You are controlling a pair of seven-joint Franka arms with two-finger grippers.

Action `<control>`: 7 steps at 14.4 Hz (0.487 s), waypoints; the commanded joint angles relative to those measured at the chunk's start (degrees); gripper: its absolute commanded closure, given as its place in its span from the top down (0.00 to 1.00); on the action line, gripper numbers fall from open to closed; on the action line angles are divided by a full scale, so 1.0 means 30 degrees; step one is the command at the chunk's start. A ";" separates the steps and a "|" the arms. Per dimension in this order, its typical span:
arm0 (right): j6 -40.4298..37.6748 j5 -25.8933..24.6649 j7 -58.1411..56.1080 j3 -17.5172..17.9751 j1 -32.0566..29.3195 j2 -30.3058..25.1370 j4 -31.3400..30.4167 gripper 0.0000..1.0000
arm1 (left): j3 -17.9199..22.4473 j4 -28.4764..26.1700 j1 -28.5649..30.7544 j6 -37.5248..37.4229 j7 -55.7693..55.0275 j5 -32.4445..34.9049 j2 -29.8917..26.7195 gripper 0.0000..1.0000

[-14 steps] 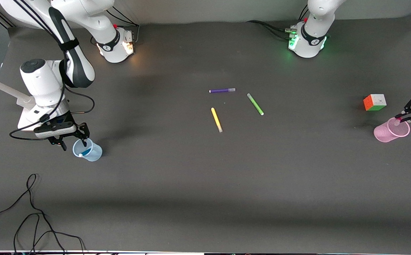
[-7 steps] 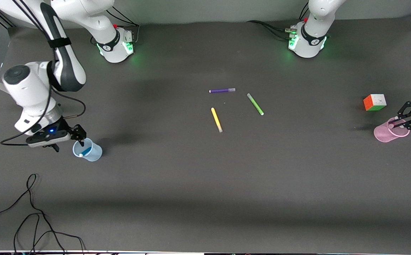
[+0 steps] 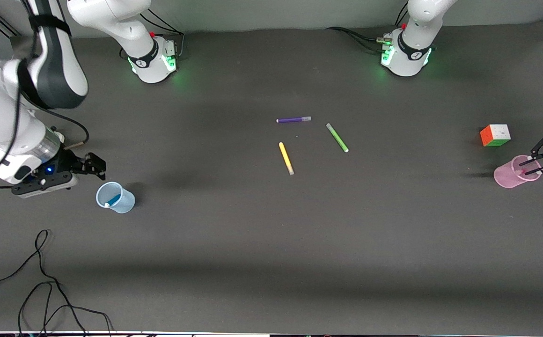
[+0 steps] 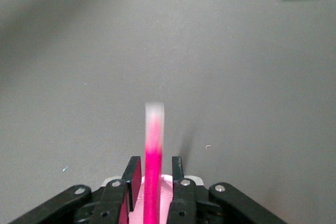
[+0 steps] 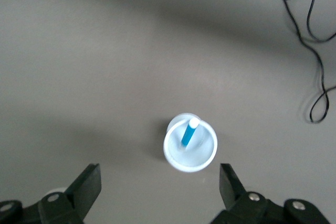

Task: Place pink and blue markers in matching cups
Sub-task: 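Open the right gripper and lift away while the left gripper lowers the pink marker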

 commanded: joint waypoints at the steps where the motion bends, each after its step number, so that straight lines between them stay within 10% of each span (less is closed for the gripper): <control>1: -0.3009 0.0249 0.1326 0.0747 0.0083 -0.0720 0.1544 1.00 | -0.0097 0.0333 0.0160 -0.0243 0.0441 -0.0206 0.0356 0.43; 4: -0.5061 -0.0101 0.2705 0.1803 0.0083 -0.2008 0.2248 1.00 | -0.0097 0.0507 0.0014 -0.0243 0.0122 -0.0235 0.0299 0.40; 5: -0.5706 -0.0102 0.2737 0.1835 0.0083 -0.2215 0.2599 1.00 | -0.0097 0.0712 -0.0103 -0.0360 -0.0490 -0.0236 0.0037 0.17; 7: -0.6705 -0.0102 0.2738 0.1806 0.0054 -0.2480 0.3215 1.00 | -0.0155 0.1180 -0.0686 -0.0448 -0.3965 0.0841 -0.0695 0.14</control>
